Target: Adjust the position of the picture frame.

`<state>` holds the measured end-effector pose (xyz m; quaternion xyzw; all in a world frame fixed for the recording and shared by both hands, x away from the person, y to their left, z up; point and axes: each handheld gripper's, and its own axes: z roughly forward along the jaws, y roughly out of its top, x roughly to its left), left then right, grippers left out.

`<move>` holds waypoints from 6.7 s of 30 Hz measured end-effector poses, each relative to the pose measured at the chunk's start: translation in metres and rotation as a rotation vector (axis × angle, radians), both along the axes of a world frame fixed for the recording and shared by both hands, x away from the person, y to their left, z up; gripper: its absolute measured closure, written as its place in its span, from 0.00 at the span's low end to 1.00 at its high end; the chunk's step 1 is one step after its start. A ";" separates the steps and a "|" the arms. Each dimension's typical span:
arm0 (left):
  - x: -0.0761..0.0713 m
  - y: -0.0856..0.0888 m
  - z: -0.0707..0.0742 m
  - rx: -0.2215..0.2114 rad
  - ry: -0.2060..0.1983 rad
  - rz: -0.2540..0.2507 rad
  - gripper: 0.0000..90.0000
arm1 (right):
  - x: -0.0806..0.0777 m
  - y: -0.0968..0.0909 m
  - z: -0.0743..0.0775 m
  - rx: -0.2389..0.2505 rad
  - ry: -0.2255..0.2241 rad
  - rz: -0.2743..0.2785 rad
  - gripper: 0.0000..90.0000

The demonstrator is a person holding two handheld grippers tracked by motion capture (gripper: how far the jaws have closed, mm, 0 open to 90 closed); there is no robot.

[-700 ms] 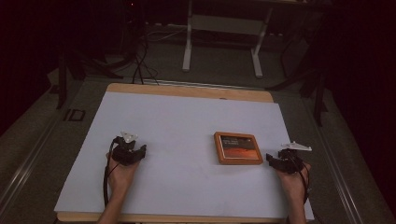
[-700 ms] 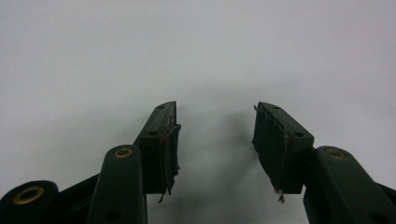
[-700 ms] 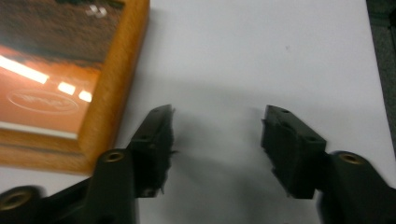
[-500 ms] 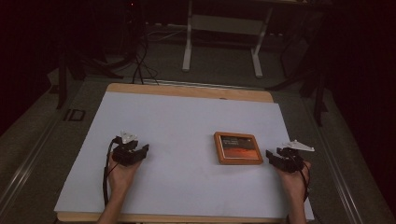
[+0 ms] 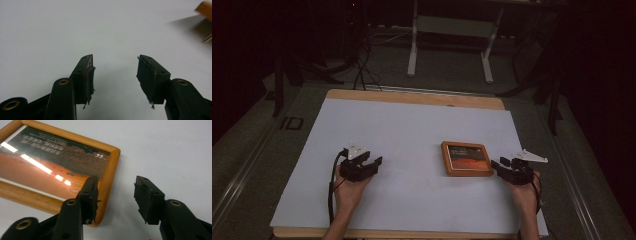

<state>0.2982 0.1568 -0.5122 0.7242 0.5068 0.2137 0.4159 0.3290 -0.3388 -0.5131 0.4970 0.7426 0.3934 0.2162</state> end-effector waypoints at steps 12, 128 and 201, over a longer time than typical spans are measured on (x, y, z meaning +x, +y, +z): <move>-0.005 -0.058 0.001 0.007 0.046 -0.173 0.58 | -0.006 0.008 0.000 -0.026 -0.004 0.049 0.88; 0.035 -0.132 -0.007 -0.210 0.195 -0.159 0.43 | -0.014 0.063 -0.010 -0.077 0.138 0.395 1.00; 0.057 -0.099 -0.010 -0.273 0.269 -0.127 0.51 | 0.021 0.086 -0.009 0.061 0.154 0.486 0.80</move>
